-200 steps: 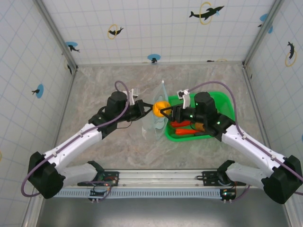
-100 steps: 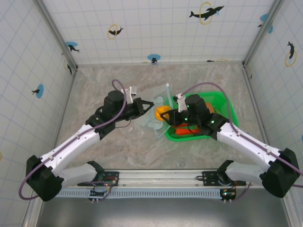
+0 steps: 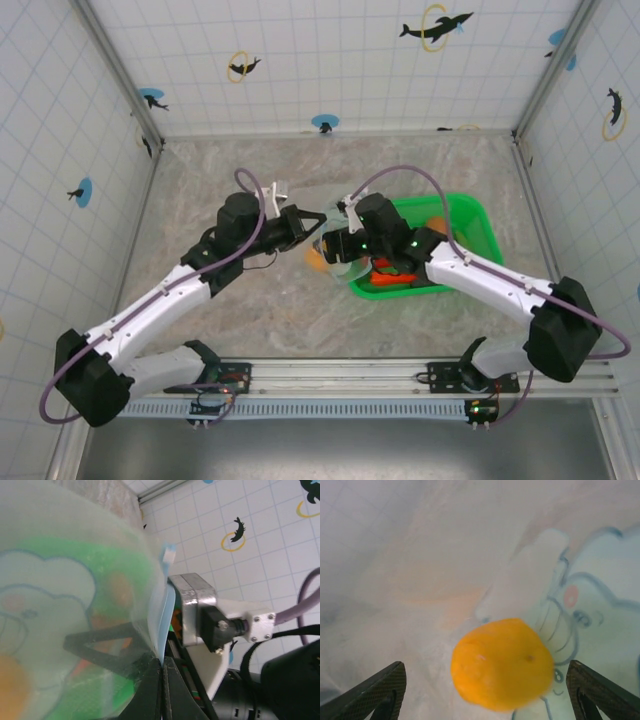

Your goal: Place the food in the zip-top bag and seal the zipper

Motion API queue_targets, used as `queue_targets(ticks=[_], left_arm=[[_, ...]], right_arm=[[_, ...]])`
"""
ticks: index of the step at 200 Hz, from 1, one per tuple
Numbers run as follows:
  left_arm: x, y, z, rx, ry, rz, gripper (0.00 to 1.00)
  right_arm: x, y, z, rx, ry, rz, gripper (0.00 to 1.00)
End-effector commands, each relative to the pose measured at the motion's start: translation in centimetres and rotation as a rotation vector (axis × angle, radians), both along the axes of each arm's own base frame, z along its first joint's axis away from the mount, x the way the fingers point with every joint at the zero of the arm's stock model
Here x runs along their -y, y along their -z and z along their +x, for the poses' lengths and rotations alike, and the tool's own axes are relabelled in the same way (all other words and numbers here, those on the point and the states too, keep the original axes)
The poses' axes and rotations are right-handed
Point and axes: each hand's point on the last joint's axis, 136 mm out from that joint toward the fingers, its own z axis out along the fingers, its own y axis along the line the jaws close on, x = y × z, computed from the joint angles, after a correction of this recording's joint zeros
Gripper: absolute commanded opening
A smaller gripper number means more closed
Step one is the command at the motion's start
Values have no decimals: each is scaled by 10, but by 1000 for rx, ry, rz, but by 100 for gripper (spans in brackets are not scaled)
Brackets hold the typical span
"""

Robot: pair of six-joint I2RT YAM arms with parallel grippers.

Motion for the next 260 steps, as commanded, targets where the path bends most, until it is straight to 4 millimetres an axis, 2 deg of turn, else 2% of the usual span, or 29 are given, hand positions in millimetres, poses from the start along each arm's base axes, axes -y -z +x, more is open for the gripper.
queue_targets(ticks=[1,8,22,26,31,41,62,80,106,125,148,179,187,199,206,220,235,241,260], left_arm=[[-2,-22,-5,60,5,-53,0],[-3,-24,-5,67,-1,-56,0],[-6,-28,-5,79,-8,-63,0],[-6,-29,-5,83,-10,-65,0],[-7,-31,-6,87,-12,-67,0],[-8,-33,-7,97,-16,-72,0],[-12,-43,-7,129,-29,-82,0],[-17,-50,-6,154,-55,-72,0],[-26,-57,-5,186,-91,-35,0],[-34,-51,-1,179,-136,8,0],[-33,-37,2,142,-142,30,0],[-28,-27,8,117,-141,45,0],[-28,-27,10,116,-146,51,0],[-26,-28,13,119,-147,65,0],[-25,-29,15,121,-145,69,0],[-23,-30,16,122,-142,74,0],[-24,-30,17,123,-146,78,0],[-24,-29,17,122,-148,81,0],[-27,-26,17,123,-157,95,0]], right_arm=[[-11,-23,11,10,17,73,82],[-9,-21,14,-8,31,78,73],[-4,-14,21,-45,73,83,37],[-2,-12,23,-54,84,80,30],[-1,-10,25,-62,95,77,26],[-1,-7,26,-77,101,62,25],[0,2,33,-76,124,-38,33],[6,9,38,-72,137,-127,56],[15,10,49,-40,147,-220,77],[17,6,53,-22,133,-251,91],[2,-12,49,10,72,-172,96],[-11,-48,49,43,23,-84,96],[-12,-55,50,45,18,-69,93],[-13,-62,50,40,6,-46,83],[-12,-65,50,33,9,-33,74],[-10,-70,52,21,17,-11,51],[-6,-73,54,13,27,4,36],[-5,-76,54,12,28,11,31],[0,-85,55,17,29,20,24]])
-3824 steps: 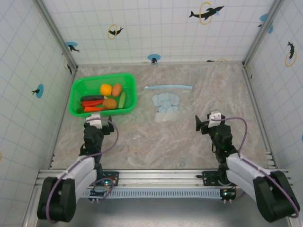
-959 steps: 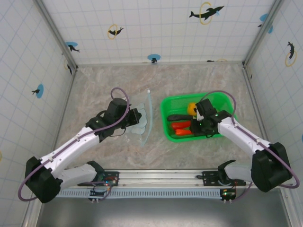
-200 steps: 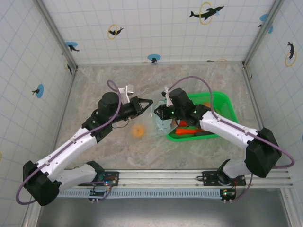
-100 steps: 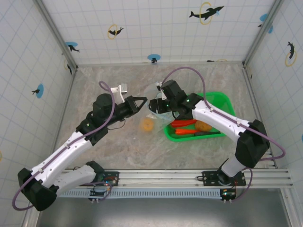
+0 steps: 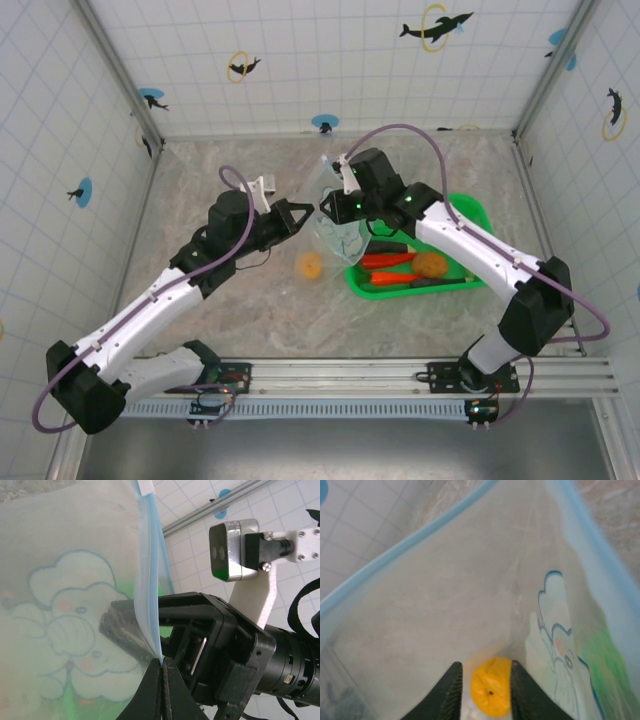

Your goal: Place the food in the zip-top bag and seal the zipper

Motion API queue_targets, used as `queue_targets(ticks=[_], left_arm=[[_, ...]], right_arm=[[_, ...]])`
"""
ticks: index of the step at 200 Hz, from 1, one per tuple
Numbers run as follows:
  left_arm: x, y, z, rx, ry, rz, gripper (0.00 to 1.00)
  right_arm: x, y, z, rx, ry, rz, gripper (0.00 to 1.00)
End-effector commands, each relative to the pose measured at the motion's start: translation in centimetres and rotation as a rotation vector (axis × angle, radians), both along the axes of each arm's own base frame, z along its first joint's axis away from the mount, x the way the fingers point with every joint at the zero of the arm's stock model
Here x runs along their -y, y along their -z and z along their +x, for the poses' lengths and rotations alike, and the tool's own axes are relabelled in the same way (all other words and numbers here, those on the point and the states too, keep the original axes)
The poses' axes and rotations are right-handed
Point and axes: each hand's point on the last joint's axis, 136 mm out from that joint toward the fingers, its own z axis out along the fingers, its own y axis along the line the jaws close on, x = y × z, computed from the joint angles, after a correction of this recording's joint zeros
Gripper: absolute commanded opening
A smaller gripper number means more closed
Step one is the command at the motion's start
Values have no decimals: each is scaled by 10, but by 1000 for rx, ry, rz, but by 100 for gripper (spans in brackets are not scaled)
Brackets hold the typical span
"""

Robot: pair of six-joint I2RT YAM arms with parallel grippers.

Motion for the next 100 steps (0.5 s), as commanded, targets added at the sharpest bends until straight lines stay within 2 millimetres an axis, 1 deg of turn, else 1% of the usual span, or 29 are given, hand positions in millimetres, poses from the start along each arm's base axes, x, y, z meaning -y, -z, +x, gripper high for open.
queue_targets(ticks=[1,7,15,31,43,49,53,57,64,71,80,89,96,100], left_arm=[[-4,-12,2,40,-14,16,0],[-5,-12,2,41,-18,24,0],[-7,-10,2,40,-23,35,0],[-11,-7,2,36,-39,57,0],[-13,-4,3,32,-51,68,0],[-13,-4,3,32,-54,69,0],[-13,-3,3,31,-54,70,0],[-14,-3,3,28,-55,72,0],[-14,-2,3,25,-58,75,0],[-14,-2,3,25,-59,74,0],[-14,-4,3,26,-59,72,0],[-15,-6,3,29,-61,67,0],[-15,-8,2,30,-63,63,0],[-16,-10,2,33,-65,60,0]], right_arm=[[3,-35,-3,28,-15,63,24],[5,-39,-3,33,-20,64,21],[8,-45,-4,42,-30,66,20],[21,-64,-1,56,-26,102,22],[30,-84,-2,72,-32,165,24],[35,-93,-3,78,-38,204,26],[40,-97,-3,87,-33,219,29],[40,-103,-8,83,-61,249,32],[48,-110,-8,96,-54,264,38],[57,-112,-7,109,-36,262,42],[70,-111,-5,121,-6,249,47],[87,-103,1,122,47,228,54],[100,-92,4,108,86,208,57],[110,-84,9,112,135,174,58]])
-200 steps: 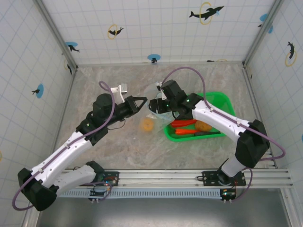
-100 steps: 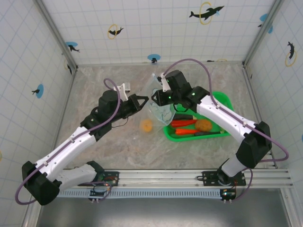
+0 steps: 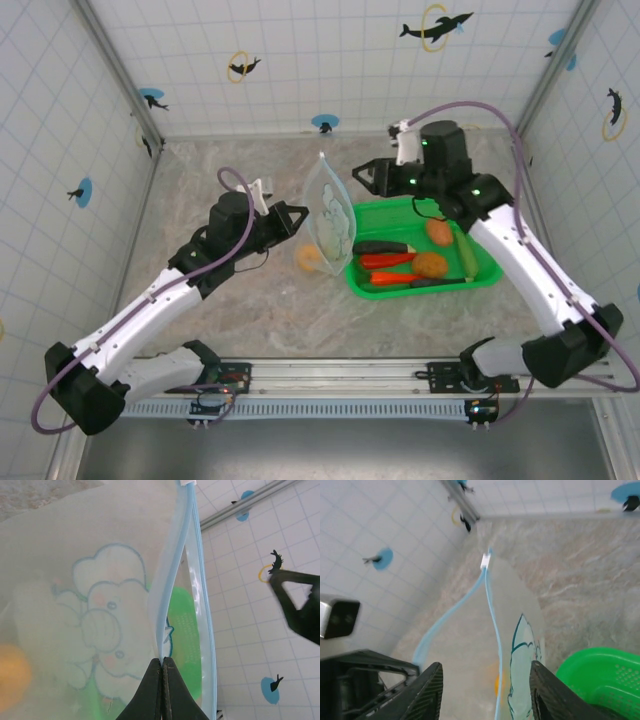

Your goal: Place the food in the zip-top bag and seal the zipper

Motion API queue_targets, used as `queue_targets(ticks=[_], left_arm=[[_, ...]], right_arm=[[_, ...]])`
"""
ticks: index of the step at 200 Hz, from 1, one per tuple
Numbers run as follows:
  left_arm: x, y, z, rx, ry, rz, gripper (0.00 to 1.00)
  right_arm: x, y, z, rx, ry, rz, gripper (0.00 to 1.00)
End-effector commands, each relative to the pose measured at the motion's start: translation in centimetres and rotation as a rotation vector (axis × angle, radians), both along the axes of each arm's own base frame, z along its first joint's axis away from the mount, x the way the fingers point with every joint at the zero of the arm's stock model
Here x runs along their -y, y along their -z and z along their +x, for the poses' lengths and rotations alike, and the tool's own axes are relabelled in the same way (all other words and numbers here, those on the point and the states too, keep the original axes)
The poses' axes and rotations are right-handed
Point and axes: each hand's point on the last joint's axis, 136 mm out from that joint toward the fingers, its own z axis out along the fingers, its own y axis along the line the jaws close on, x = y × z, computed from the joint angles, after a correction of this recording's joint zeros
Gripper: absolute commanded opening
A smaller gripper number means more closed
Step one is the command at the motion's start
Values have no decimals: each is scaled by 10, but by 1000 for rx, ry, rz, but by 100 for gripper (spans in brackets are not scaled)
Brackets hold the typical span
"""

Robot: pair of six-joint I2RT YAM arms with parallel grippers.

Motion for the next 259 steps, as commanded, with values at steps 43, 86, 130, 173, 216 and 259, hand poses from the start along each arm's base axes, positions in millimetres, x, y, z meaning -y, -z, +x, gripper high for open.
queue_targets(ticks=[43,86,130,173,216,259], left_arm=[[-9,-43,-6,60,-22,-41,0],[-14,-42,-12,42,-28,-46,0],[-12,-19,-10,13,-24,-21,0],[-4,2,-9,-28,5,-4,0],[1,9,-7,-42,26,8,0],[7,10,-5,-47,44,10,0]], right_arm=[[117,130,17,-152,436,-378,79],[169,195,22,-181,585,-612,100],[195,245,43,-263,652,-696,100],[201,285,58,-338,667,-747,99],[200,305,60,-325,661,-795,77],[193,309,67,-307,623,-814,49]])
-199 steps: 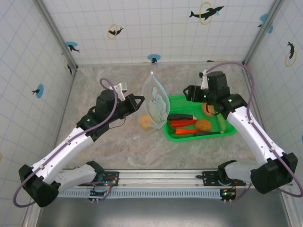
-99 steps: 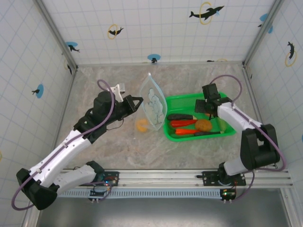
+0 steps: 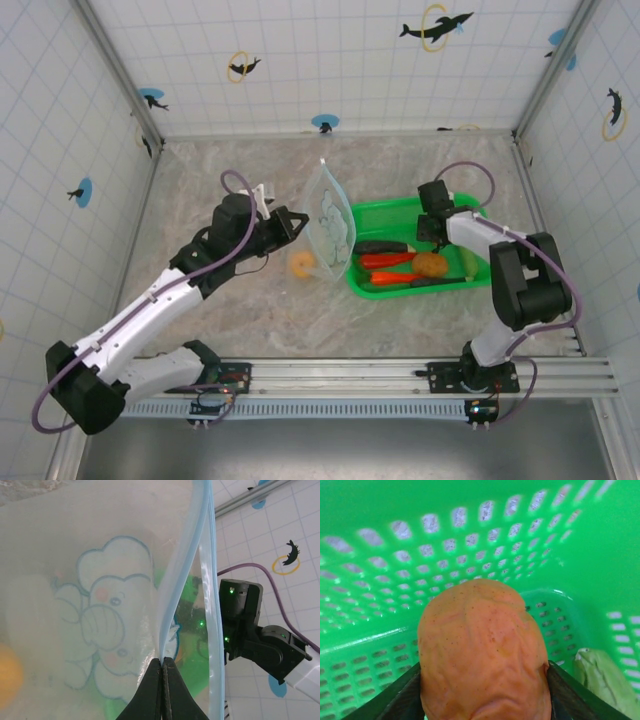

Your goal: Place the food in the zip-top bag and seal the zipper

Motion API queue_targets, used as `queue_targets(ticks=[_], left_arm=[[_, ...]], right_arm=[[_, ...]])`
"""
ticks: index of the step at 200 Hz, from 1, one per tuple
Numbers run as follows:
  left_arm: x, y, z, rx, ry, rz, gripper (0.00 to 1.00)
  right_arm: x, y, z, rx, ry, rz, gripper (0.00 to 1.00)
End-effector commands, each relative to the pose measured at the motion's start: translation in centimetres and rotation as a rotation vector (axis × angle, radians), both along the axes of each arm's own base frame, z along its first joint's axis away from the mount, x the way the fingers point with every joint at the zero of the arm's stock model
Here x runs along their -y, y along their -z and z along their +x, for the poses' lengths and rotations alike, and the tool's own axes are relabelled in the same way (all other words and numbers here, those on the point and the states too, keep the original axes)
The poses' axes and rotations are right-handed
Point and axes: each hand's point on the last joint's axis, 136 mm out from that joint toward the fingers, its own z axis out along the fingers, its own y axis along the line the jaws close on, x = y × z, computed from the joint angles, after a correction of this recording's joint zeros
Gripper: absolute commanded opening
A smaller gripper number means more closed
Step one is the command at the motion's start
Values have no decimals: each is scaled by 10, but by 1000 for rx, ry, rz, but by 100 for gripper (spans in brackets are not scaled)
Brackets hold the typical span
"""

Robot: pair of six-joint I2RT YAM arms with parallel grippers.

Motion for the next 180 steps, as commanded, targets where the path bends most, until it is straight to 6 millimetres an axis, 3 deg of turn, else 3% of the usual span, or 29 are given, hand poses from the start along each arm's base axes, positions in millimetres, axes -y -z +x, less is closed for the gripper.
queue_targets(ticks=[1,24,62,180], left_arm=[[7,-8,1,14,28,-22,0],[7,-9,2,17,26,-22,0],[8,-11,4,21,25,-20,0],[4,-11,0,13,13,-33,0]], right_arm=[[-5,2,10,16,-24,-20,48],[-11,-7,13,43,-45,-27,41],[-20,-27,9,111,-53,40,39],[-55,-114,-29,303,-149,272,36]])
